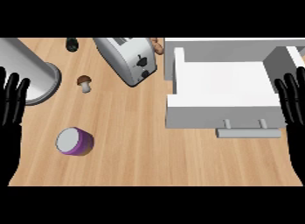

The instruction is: Pick up the can, place it into the drawer and close the drawer

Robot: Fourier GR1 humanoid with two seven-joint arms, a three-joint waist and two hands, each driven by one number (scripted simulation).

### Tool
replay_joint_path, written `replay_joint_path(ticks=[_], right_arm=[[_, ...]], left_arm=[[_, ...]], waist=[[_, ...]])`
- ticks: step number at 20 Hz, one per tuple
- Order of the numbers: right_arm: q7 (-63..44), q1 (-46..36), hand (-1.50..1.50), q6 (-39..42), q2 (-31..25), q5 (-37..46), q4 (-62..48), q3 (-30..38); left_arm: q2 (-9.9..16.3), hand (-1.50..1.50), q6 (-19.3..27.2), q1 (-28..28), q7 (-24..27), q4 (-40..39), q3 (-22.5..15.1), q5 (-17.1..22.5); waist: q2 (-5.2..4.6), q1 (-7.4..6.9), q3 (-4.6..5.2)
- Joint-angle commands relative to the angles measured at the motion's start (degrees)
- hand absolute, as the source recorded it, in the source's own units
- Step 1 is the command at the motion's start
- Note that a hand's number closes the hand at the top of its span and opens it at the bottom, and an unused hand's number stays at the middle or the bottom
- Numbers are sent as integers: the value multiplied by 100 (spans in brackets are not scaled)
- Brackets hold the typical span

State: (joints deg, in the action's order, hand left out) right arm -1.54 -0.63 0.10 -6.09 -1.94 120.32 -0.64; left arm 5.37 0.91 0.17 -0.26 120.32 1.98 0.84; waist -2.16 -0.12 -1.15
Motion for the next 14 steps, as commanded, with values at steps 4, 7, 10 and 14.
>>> replay_joint_path(ticks=[4,7,10,14], right_arm=[[168,160,-150,37,92,-28,-82,-39],[-546,598,-150,-492,209,131,-489,338],[-903,573,-150,-615,200,86,-286,468],[-740,1230,-150,-205,-76,-353,59,896]], left_arm=[[758,-150,-1763,-310,173,102,172,1780],[1263,-150,-2182,-868,-366,-601,34,1592],[1820,-150,-2657,-819,-612,-596,582,2303],[2190,-150,-3042,-1278,-1036,-233,1121,3295]], waist=[[231,-43,125],[153,58,127],[213,8,119],[232,10,112]])
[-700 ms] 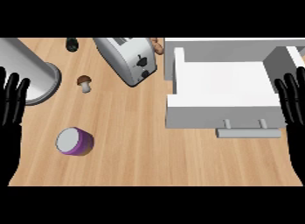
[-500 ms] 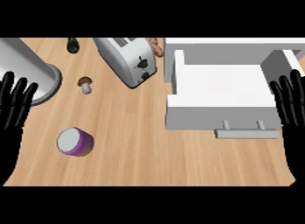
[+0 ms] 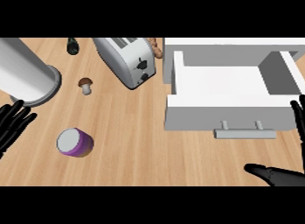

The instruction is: Pick up the can, place it into the drawer and close the drawer

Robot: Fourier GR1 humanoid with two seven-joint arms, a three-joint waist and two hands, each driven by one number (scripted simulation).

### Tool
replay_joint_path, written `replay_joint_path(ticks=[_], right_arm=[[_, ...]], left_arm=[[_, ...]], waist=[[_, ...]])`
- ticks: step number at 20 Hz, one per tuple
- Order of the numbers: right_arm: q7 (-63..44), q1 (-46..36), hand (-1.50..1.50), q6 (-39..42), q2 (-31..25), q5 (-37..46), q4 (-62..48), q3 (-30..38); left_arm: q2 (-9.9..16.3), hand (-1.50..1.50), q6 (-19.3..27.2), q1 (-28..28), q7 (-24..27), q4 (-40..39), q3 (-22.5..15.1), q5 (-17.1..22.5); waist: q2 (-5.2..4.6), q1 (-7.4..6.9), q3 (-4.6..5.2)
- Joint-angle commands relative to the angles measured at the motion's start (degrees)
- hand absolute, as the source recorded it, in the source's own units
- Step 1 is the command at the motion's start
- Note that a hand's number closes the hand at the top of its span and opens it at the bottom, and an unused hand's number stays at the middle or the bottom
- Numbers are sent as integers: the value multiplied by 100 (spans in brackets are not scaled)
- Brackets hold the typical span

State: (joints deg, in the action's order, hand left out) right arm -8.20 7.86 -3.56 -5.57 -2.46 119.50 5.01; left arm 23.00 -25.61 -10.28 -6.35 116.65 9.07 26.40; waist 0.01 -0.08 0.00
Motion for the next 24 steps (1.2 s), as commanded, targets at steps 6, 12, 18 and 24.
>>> replay_joint_path(ticks=[6,12,18,24], right_arm=[[314,1012,-150,766,-288,-913,320,884],[649,1229,-150,1076,-126,-1029,26,1055],[612,1590,-150,1467,-251,-1362,378,1497],[652,1449,-150,1720,-431,-1722,9,2020]], left_arm=[[760,-150,-1087,-384,-387,-317,1279,1370],[460,-150,-1424,-772,-542,-148,1599,1693],[752,-150,-1129,-775,-1295,-388,1850,2685],[822,-150,-539,-406,-2014,-435,1596,3329]], waist=[[12,19,-2],[10,1,-2],[13,20,-3],[9,25,-3]])
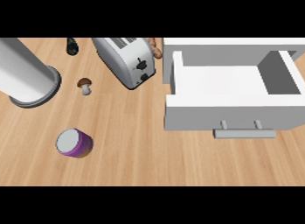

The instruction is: Pick up the can, place it into the drawer and close the drawer

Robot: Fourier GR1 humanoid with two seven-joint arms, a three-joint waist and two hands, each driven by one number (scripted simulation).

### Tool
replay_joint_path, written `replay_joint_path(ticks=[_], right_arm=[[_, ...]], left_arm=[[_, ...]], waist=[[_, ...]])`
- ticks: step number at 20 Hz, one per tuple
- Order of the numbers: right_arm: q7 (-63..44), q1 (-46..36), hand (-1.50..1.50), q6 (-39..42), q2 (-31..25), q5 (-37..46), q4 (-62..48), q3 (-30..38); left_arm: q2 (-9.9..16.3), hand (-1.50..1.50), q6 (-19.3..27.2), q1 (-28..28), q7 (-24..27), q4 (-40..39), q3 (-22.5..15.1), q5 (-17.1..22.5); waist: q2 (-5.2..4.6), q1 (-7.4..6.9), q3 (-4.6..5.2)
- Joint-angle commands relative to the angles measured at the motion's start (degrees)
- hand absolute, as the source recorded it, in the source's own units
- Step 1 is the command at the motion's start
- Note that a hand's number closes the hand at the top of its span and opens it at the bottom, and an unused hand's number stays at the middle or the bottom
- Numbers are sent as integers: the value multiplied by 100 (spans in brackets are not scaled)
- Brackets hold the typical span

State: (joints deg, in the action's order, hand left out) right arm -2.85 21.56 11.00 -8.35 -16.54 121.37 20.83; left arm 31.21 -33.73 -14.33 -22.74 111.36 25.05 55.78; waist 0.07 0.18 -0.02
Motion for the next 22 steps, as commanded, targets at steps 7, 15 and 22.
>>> replay_joint_path(ticks=[7,15,22], right_arm=[[-209,191,-150,443,41,-357,224,416],[108,766,-150,1116,284,-718,286,912],[-494,302,-150,926,161,-792,427,1044]], left_arm=[[-605,-150,506,469,-571,-17,-626,-365],[-990,-150,362,899,-387,-749,-772,-1014],[-1629,-150,205,1148,483,-1462,-1097,-2526]], waist=[[-2,3,2],[-1,29,3],[-7,19,5]])
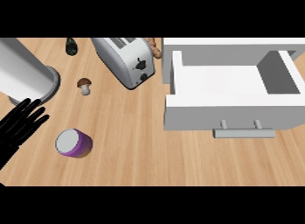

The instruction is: Pick up the can, place it into the drawer and close the drawer

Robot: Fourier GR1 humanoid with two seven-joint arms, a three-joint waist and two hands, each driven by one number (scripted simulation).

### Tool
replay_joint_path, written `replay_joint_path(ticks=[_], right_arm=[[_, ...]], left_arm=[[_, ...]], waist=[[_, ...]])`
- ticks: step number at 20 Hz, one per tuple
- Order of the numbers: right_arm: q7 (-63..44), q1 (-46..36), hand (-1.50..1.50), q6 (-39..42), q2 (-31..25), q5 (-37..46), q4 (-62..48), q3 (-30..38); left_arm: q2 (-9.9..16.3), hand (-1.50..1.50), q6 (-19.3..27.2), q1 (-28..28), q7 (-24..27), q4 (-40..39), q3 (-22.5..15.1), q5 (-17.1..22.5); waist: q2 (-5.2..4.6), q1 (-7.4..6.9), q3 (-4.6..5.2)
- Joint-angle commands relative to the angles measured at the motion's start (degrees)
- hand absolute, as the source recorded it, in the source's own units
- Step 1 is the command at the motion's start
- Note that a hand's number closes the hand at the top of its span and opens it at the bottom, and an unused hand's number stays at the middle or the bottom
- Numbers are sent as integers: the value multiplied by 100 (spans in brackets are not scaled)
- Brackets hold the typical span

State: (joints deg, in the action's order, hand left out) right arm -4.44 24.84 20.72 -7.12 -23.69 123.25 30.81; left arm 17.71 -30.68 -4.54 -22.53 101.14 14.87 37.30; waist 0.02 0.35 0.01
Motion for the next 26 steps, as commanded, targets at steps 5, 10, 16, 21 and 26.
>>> replay_joint_path(ticks=[5,10,16,21,26], right_arm=[[-79,14,-150,293,176,-23,20,258],[63,-2,-150,505,195,-245,-295,608],[103,70,-150,881,135,-413,-398,888],[-329,-227,-150,578,404,-4,86,505],[89,-66,-150,1074,327,-50,-288,942]], left_arm=[[-364,-150,-403,140,1112,-1135,40,-1238],[-458,-150,-282,467,1672,-1846,8,-1834],[-709,-150,4,660,2612,-2672,-67,-2602],[-210,-150,-310,855,3529,-3858,207,-2961],[-99,-150,-431,1009,4053,-4664,137,-3219]], waist=[[-2,-2,2],[-2,13,1],[-1,21,1],[-6,6,3],[-4,15,1]])
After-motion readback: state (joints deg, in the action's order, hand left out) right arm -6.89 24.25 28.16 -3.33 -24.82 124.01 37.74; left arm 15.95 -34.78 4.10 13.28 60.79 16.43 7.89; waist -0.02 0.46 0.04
